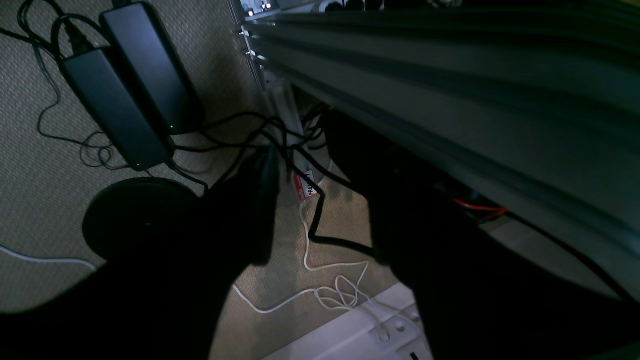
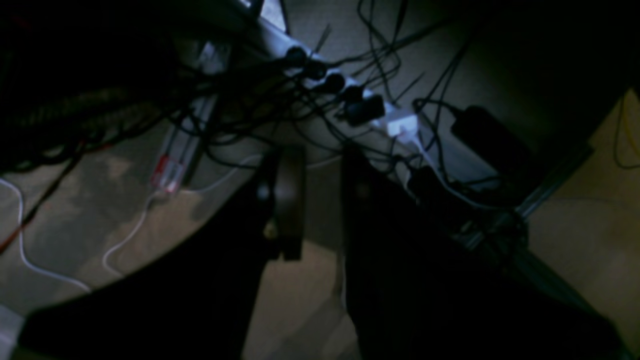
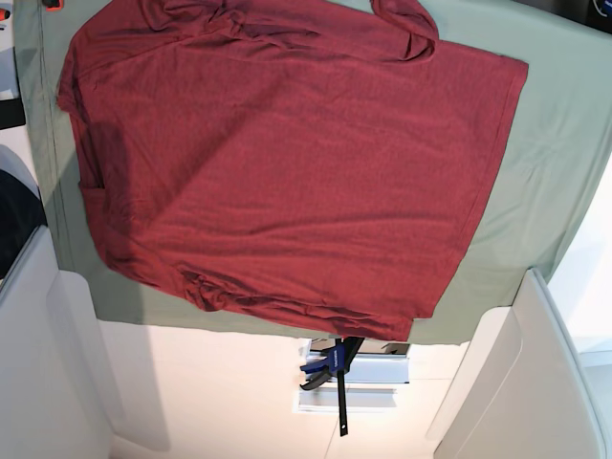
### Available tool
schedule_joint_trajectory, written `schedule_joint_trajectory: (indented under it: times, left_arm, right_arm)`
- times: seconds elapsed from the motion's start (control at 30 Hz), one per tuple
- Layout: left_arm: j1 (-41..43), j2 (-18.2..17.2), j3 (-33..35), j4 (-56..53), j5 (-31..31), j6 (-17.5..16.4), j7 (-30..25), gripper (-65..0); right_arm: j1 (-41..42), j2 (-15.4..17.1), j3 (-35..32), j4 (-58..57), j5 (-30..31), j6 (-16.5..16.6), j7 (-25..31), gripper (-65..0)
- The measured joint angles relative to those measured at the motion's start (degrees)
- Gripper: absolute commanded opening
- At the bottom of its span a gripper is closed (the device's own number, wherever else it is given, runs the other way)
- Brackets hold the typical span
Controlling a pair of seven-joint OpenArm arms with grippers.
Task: Fold the T-shirt properly
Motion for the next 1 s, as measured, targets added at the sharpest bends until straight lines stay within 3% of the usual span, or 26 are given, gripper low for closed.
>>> schedule_joint_trajectory:
  times: [0.5, 1.0]
  left_arm:
    - [7.4, 0.0, 0.0, 10.4, 0.1, -0.3, -0.8, -33.2]
    - [7.3, -0.2, 0.0, 10.7, 0.0, -0.4, -0.3, -33.2]
  right_arm:
    - [0.0, 0.3, 0.0, 0.1, 0.0, -0.2, 0.0, -52.9]
    - [0.0, 0.3, 0.0, 0.1, -2.4, -0.2, 0.0, -52.9]
